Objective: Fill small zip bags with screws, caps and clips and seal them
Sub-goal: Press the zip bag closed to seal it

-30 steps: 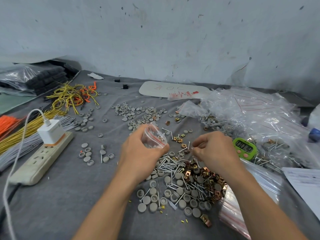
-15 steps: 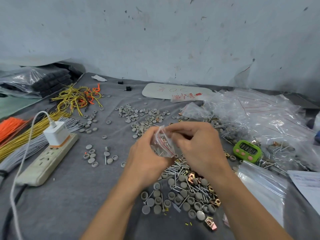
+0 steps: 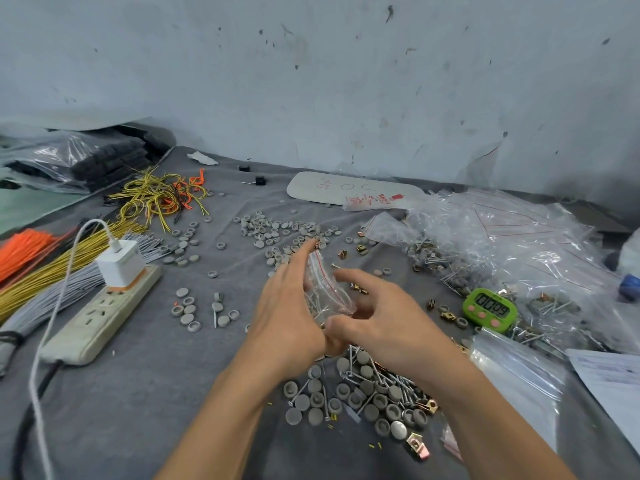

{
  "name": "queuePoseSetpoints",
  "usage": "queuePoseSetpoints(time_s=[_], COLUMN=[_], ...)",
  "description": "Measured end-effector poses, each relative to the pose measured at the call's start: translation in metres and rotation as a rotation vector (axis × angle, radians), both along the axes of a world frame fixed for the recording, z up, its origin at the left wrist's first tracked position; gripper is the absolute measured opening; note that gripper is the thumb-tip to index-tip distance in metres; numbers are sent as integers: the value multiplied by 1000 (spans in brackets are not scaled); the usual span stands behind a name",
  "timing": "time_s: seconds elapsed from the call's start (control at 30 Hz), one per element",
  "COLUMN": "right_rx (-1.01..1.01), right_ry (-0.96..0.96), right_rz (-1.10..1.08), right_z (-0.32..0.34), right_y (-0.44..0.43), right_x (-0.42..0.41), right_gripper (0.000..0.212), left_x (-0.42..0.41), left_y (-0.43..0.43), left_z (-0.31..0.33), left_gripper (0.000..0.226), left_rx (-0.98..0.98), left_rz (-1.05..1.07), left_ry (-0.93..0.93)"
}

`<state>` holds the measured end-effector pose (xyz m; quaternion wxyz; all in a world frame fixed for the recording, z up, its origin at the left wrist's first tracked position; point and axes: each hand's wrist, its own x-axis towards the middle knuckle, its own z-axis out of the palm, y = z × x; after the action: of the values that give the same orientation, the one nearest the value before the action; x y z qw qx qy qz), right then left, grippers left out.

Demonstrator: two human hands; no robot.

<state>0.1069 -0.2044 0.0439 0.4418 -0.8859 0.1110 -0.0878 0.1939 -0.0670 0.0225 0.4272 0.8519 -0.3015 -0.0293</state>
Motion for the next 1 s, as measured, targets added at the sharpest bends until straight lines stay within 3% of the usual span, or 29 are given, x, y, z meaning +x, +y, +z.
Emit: queuePoseSetpoints(time_s=[0.07, 0.13, 0.23, 0.33, 0.43, 0.53, 0.63, 0.8, 1.0], right_rx=[-36, 97, 311, 340, 313, 319, 313, 493, 622], right_ry=[-53, -94, -167, -160, -57, -76, -210, -349, -343], right_rz=[-127, -231, -300, -242, -84, 47, -62, -207, -254], right_z=[-3, -4, 1, 3, -2, -5, -5, 3, 5], right_y=[1, -2, -10, -13, -6, 5, 10, -1, -18], right_x=[5, 7, 4, 3, 4, 5, 8, 3, -2], right_gripper=[43, 32, 24, 17, 20, 20, 2, 17, 8], left_x=[2, 2, 6, 6, 6, 5, 4, 7, 12], left_y=[4, 9, 14, 13, 9, 7, 5, 12, 13], left_z=[0, 1, 2, 6, 4, 5, 5, 9, 7], left_gripper=[132, 117, 66, 33, 34, 41, 43, 30, 27], left_rx=[37, -33, -373, -509, -570, -582, -604, -741, -802], left_rz=[-33, -48, -55, -3, 45, 44, 41, -52, 35], left_ry=[33, 99, 299, 395, 424, 430, 422, 422, 472])
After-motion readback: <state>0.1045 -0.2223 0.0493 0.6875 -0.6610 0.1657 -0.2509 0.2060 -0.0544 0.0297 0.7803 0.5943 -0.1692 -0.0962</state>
